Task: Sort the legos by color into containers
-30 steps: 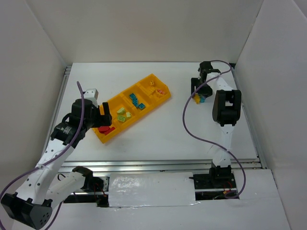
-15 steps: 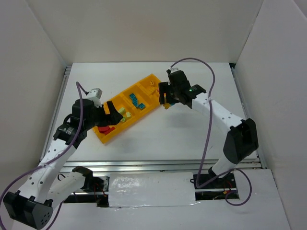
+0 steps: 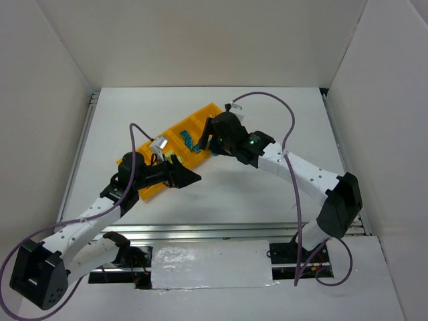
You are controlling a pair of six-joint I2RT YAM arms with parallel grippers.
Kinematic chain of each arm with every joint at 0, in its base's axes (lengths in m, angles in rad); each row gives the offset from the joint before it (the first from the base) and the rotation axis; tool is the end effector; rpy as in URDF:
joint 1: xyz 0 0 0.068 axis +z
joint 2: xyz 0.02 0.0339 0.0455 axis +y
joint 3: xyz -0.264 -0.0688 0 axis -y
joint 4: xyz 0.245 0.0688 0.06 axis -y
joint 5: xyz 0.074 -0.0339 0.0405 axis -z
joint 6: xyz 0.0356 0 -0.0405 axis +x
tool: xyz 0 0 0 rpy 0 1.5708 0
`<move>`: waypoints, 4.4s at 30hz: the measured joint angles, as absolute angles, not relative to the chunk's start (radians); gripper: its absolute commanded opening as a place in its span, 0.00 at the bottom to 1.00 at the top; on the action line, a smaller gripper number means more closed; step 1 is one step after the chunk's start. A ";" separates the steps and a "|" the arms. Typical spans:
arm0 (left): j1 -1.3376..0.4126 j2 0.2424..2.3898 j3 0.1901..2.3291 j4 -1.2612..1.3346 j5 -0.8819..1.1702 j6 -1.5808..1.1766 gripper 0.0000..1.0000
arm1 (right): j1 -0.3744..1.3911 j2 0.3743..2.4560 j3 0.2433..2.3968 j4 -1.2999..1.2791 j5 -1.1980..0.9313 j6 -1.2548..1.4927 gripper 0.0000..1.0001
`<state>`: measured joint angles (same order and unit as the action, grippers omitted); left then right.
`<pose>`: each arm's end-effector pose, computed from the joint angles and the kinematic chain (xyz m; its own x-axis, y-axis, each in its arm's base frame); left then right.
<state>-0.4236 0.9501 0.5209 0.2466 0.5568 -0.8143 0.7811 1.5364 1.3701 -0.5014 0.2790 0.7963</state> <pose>0.1898 -0.1062 0.2619 -0.7119 -0.3562 -0.6052 0.4443 0.4389 -0.7810 0.2536 0.2377 0.3290 -0.6815 0.2919 -0.6710 -0.0517 0.8955 0.4420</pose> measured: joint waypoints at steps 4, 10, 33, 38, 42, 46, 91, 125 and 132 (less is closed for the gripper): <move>-0.479 0.950 0.543 0.321 0.552 -0.800 0.98 | 0.848 1.539 1.409 -0.502 0.318 0.839 0.01; -0.482 0.950 0.546 0.354 0.500 -0.780 0.89 | 0.942 1.507 1.409 -0.505 0.393 0.873 0.02; -0.488 0.852 0.546 0.365 0.378 -0.732 0.00 | 1.079 1.478 1.450 -0.490 0.478 0.892 1.00; -0.488 0.852 0.546 0.353 0.385 -0.728 0.00 | 1.026 1.372 1.302 -0.373 0.351 0.861 1.00; -0.488 0.845 0.546 0.331 0.413 -0.708 0.00 | 0.849 1.202 1.108 -0.233 0.110 0.828 1.00; -0.487 0.832 0.547 0.324 0.471 -0.706 0.00 | 0.722 1.092 0.954 -0.046 -0.140 0.738 1.00; -0.416 0.738 0.730 -0.015 0.495 -0.641 0.00 | 0.453 1.609 1.153 0.142 -0.619 0.561 0.05; -0.406 0.731 0.715 -0.064 0.580 -0.611 0.00 | 0.534 1.768 1.346 0.118 -0.680 0.620 1.00; -0.406 0.746 0.713 0.046 0.727 -0.639 0.00 | 0.542 1.622 0.997 0.986 -0.958 1.100 1.00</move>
